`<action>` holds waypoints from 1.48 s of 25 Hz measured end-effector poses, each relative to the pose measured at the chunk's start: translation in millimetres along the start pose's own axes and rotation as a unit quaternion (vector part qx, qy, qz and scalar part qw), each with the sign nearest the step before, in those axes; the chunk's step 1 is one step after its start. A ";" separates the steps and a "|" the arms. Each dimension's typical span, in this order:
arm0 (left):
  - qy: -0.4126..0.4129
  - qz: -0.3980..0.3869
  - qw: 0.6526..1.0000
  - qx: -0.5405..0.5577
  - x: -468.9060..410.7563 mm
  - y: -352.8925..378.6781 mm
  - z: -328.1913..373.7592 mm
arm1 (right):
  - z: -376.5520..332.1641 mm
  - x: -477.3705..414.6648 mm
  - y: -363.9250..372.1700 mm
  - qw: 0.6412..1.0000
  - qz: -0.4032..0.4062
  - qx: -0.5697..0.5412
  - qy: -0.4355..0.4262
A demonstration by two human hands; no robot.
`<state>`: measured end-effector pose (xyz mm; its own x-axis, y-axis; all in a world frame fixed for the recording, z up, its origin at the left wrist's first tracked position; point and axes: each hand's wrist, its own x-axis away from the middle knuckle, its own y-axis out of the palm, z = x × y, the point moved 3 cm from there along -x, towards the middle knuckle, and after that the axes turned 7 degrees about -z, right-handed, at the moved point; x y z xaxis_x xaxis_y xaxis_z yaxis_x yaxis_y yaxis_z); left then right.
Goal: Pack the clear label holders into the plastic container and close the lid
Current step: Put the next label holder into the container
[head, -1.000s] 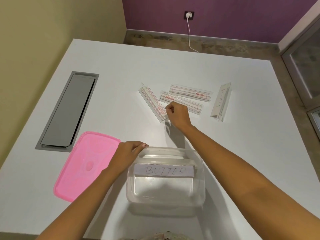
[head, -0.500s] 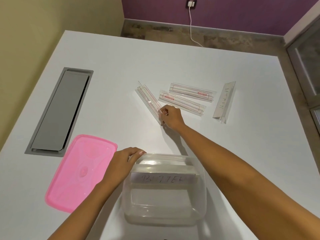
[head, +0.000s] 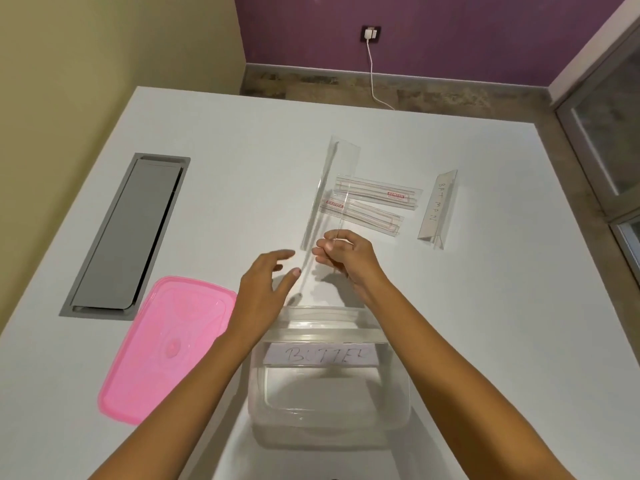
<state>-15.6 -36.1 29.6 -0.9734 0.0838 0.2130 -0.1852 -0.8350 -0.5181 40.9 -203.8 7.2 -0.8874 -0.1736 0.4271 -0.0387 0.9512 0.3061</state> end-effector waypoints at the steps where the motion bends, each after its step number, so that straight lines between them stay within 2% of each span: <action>1: -0.013 0.001 0.999 0.031 -3.5 -1.1 5.9 | -0.2 10.1 3.2 1.000 -0.012 -0.001 -0.011; 6: -0.065 -0.079 0.985 0.135 -10.3 1.7 29.9 | 2.1 54.9 17.0 0.994 -0.088 0.043 -0.048; 9: -0.064 -0.081 0.978 0.184 1.5 1.9 38.5 | 2.2 76.3 16.1 0.982 -0.135 0.125 -0.040; 11: -0.089 -0.057 0.964 0.242 11.0 2.2 37.0 | 4.4 86.7 15.0 0.974 -0.128 0.184 -0.035; 13: -0.109 -0.045 0.953 0.281 21.8 7.5 34.3 | 7.7 94.5 14.6 0.960 -0.074 0.269 -0.021; 15: -0.125 -0.045 0.954 0.269 33.8 15.6 33.8 | 10.4 103.4 16.4 0.941 -0.041 0.335 -0.020; 19: -0.135 -0.044 0.954 0.263 53.6 28.2 35.9 | 13.3 117.2 21.5 0.911 -0.070 0.403 -0.047; 23: -0.113 -0.055 0.976 0.178 67.2 24.0 35.6 | 7.4 130.5 5.8 0.929 -0.029 0.364 -0.056; 27: -0.122 0.108 0.980 0.117 85.6 3.8 13.3 | 15.8 152.2 -18.4 0.915 -0.083 0.395 -0.010; 28: -0.132 0.115 0.979 0.108 88.3 0.7 4.0 | 19.9 158.0 -23.7 0.906 -0.100 0.412 0.003; 33: -0.172 -0.011 0.979 0.107 90.3 3.5 -33.7 | 37.3 173.1 -47.0 0.844 -0.146 0.514 0.043; 37: -0.155 -0.018 0.983 0.100 90.4 3.1 -40.3 | 47.4 167.0 -47.1 0.785 -0.186 0.590 0.042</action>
<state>-109.6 -9.1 13.9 -0.8731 -0.0287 0.4867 -0.1588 -0.9270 -0.3397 -127.3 -265.5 23.8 -0.6815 -0.4646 0.5655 -0.7311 0.3959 -0.5557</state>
